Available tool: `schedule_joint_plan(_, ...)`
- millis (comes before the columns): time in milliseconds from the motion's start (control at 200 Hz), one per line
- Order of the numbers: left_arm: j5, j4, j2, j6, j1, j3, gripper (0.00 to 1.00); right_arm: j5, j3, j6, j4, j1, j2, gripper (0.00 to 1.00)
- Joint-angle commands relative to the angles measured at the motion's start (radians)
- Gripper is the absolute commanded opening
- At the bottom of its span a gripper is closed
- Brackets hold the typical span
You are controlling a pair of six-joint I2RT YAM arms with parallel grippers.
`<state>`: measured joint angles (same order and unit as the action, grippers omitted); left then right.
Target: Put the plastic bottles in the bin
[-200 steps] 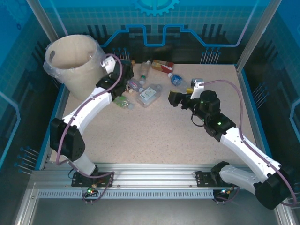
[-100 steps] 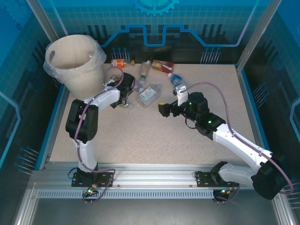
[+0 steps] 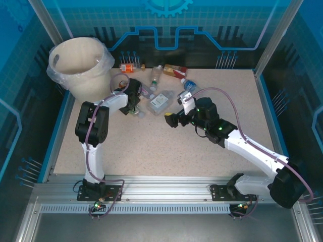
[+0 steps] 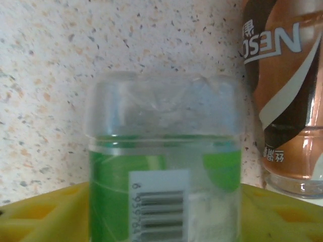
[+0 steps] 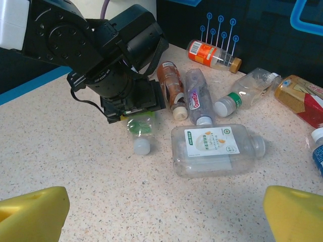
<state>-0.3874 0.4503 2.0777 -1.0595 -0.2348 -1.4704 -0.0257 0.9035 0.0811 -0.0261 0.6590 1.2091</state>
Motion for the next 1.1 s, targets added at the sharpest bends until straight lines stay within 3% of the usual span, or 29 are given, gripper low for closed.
schedule_joint_plan(0,0.049,-0.046,-0.010,0.041,0.000,0.043,0.60,-0.016,0.028,-0.024,-0.001,0.017,0.003,1.00)
schedule_joint_plan(175,0.086,-0.198,-0.158,0.153,0.000,0.185,0.52,-0.028,0.023,-0.029,-0.017,0.019,0.001,1.00)
schedule_joint_plan(340,0.303,-0.357,-0.392,0.243,0.005,0.270,0.53,-0.048,0.021,-0.025,-0.039,0.020,-0.001,1.00)
schedule_joint_plan(560,0.228,-0.300,-0.556,0.551,0.012,0.087,0.54,-0.044,0.018,-0.008,-0.081,0.021,0.009,1.00)
schedule_joint_plan(730,0.169,-0.271,-0.545,0.787,0.084,-0.104,0.54,-0.015,0.038,-0.010,-0.062,0.024,0.022,1.00)
schedule_joint_plan(935,0.354,-0.246,-0.434,0.912,0.252,-0.306,0.54,-0.012,0.046,-0.015,-0.057,0.025,0.024,1.00)
schedule_joint_plan(1095,0.342,-0.189,-0.275,1.057,0.326,-0.502,0.54,-0.011,0.056,-0.014,-0.050,0.025,0.027,1.00)
